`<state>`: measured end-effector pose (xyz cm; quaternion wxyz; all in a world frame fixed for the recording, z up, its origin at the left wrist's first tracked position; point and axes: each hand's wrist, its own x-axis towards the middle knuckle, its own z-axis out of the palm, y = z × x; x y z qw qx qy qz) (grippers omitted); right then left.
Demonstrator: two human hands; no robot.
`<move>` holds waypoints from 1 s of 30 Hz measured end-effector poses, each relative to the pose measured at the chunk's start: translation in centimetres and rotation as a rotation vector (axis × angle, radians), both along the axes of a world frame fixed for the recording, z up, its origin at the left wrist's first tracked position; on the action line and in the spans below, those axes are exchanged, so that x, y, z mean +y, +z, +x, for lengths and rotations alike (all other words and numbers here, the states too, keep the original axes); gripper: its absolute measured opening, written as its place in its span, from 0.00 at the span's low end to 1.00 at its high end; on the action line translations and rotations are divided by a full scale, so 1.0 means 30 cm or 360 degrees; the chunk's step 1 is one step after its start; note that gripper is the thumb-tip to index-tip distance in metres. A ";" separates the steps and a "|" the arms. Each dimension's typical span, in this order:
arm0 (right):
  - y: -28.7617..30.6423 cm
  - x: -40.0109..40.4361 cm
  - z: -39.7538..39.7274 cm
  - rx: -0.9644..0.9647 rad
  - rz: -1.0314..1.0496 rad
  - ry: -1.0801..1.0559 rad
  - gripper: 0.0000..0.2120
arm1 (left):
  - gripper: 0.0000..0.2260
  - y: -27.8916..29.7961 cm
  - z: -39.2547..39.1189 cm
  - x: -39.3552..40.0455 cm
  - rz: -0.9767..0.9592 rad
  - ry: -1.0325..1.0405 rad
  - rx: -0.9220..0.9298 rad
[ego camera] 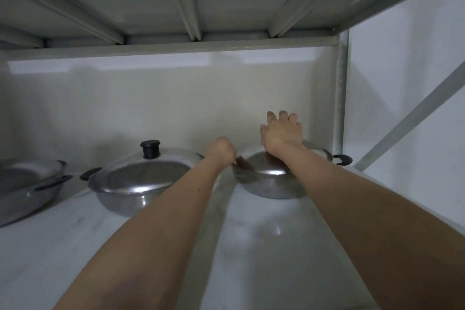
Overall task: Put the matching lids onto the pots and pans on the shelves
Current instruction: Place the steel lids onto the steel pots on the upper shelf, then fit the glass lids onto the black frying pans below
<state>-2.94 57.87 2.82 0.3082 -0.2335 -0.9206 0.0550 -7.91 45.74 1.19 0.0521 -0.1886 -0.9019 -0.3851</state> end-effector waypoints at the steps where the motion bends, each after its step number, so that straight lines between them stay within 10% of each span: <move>1: 0.004 -0.035 0.015 0.0099 -0.0055 0.0053 0.21 | 0.19 0.007 0.025 -0.013 0.0076 0.0020 0.0011; 13: -0.103 -0.694 0.374 0.0406 -0.0840 0.0869 0.20 | 0.12 -0.113 0.511 -0.522 0.0823 0.0338 0.0205; 30: -0.513 -1.474 0.648 0.0146 -0.1362 0.1490 0.15 | 0.16 -0.514 0.785 -1.284 0.0809 0.1199 0.0287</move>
